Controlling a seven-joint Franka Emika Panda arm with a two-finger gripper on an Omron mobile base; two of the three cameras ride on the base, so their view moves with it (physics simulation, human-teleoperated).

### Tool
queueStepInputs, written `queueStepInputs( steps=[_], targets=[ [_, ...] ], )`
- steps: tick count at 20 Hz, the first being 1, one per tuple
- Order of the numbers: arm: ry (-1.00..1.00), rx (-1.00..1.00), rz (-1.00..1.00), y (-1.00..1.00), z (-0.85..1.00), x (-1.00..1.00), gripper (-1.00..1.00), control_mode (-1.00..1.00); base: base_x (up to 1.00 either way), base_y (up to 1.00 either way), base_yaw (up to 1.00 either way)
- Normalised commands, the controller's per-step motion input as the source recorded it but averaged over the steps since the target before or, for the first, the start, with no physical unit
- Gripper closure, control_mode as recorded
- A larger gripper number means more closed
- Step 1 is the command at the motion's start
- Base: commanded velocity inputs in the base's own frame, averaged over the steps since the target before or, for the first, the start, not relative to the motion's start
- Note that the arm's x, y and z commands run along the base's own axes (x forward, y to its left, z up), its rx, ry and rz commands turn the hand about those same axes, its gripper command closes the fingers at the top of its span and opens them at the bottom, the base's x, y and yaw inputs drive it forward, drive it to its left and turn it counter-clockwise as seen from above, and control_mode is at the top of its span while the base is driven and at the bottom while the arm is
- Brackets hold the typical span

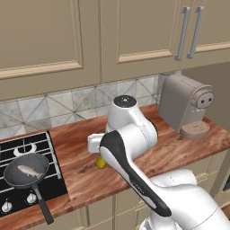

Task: Place both pans onto different burners. Then place the lemon and the fish on different pans.

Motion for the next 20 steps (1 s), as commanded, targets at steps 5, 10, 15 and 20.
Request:
queueStepInputs(
  steps=[5,10,15,20],
  targets=[
    [0.00,0.03,0.00,-0.22,-0.08,0.52,-1.00,-1.00,0.00,0.00,0.00],
    [0.00,0.03,0.00,-0.03,-0.06,0.44,-1.00,-1.00,0.00,0.00,0.00],
    [0.00,0.00,0.00,0.00,-0.29,0.38,-1.00,-1.00,0.00,0.00,0.00],
    [0.00,0.00,0.00,0.00,-0.29,0.33,-1.00,-1.00,0.00,0.00,0.00]
  ],
)
